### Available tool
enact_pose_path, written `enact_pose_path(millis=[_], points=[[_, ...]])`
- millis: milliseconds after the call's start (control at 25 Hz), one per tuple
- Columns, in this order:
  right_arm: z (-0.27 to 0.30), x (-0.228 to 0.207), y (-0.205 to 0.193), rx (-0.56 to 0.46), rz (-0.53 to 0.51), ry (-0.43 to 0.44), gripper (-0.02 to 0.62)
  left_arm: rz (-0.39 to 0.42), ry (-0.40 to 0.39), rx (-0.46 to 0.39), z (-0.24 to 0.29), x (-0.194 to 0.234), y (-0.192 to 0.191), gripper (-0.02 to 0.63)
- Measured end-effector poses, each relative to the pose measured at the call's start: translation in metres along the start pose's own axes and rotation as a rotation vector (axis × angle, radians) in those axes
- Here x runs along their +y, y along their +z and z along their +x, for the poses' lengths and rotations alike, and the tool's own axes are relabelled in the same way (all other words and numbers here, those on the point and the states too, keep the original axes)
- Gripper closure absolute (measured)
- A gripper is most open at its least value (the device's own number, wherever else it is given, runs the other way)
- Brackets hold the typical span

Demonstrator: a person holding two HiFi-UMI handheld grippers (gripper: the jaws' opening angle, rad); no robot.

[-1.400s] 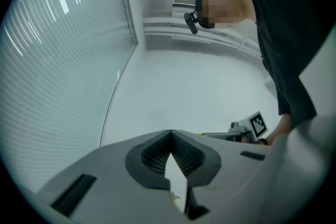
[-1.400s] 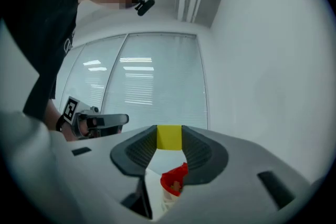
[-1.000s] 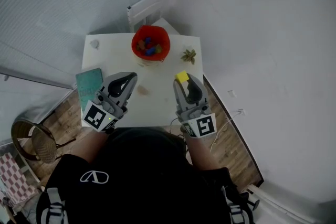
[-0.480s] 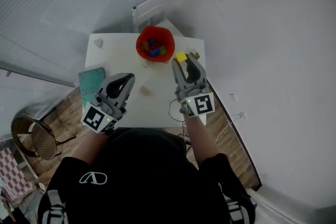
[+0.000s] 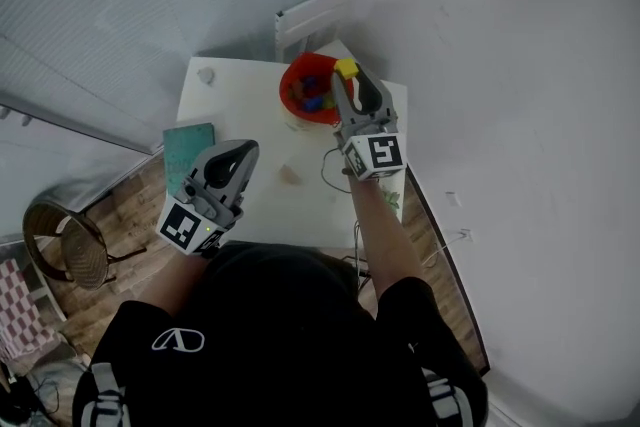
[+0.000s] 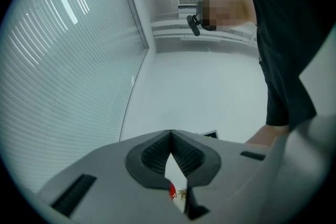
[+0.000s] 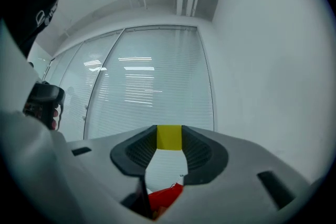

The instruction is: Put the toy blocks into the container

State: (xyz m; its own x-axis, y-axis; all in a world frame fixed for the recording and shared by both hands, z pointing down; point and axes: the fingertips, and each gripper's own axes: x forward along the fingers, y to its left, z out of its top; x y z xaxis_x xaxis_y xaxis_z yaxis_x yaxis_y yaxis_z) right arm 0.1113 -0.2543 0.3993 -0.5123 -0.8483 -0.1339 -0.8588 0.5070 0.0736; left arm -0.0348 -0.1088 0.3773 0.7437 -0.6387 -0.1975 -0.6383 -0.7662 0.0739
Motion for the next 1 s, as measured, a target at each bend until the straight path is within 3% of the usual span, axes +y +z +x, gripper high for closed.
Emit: enact_pose_path(millis=[240,680,1000], points=[[0.020,-0.012,-0.047,0.096,0.010,-0.003,0.448,0.004,0.021,0.008,-0.004,0.004,-0.002,0.601],[0.041,-0.024,-0.185,0.475,0.084,-0.004,0.448,-0.013,0.042,0.028,-0.015,0.011,-0.011,0.601],[0.039,-0.023,-0.203,0.534,0.064,-0.008,0.446,-0.019,0.048,0.024,-0.019,0.011,-0.012,0.601]])
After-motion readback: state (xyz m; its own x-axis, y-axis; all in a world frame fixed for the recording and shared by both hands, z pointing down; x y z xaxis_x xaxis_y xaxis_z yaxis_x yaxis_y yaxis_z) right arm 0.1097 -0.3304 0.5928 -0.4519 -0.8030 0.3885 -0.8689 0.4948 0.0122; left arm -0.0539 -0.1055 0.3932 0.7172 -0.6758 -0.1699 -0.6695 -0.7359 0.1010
